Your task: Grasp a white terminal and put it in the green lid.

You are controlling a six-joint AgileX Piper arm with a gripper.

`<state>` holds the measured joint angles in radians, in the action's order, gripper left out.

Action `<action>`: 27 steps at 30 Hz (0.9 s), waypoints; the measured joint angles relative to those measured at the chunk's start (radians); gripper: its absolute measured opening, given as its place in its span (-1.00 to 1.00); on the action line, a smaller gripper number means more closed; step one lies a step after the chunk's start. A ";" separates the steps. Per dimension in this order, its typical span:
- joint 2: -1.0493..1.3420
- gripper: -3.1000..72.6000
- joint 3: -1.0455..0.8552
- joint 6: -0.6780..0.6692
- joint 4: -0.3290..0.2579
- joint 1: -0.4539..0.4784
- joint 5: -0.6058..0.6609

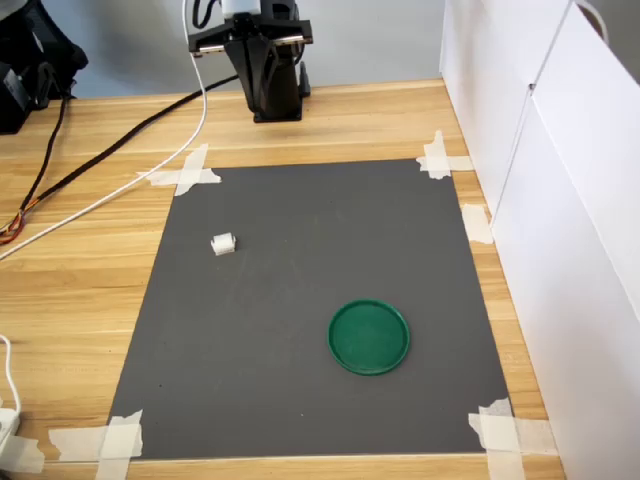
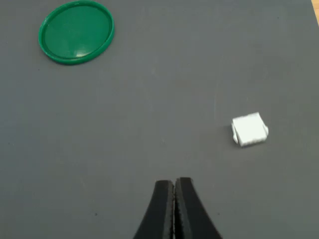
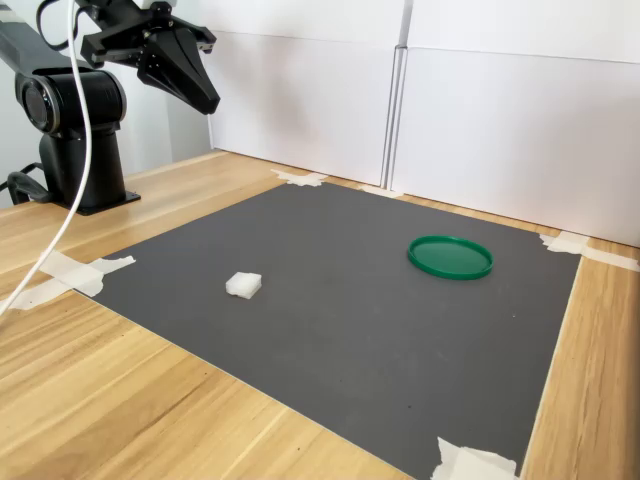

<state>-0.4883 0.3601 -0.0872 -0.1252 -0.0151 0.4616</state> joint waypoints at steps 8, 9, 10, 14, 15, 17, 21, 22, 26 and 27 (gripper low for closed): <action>-0.198 -0.98 0.151 -0.024 0.020 0.000 0.000; -0.234 -0.98 0.180 -0.034 0.029 0.000 0.001; -0.258 -0.98 0.198 -0.043 0.035 0.000 0.004; -0.374 -0.98 0.286 -0.092 0.045 0.000 0.061; -0.416 -0.98 0.318 -0.110 0.047 0.000 0.095; -0.472 -0.98 0.362 -0.141 0.048 0.000 0.152; -0.543 -0.98 0.425 -0.223 0.048 0.000 0.230; -0.560 -0.98 0.439 -0.249 0.048 0.000 0.253; -0.613 -0.98 0.505 -0.333 0.049 0.000 0.321; -0.629 -0.98 0.526 -0.352 0.049 0.000 0.336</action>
<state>-1.1174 0.8863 -0.4389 -0.0761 -0.0151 0.7972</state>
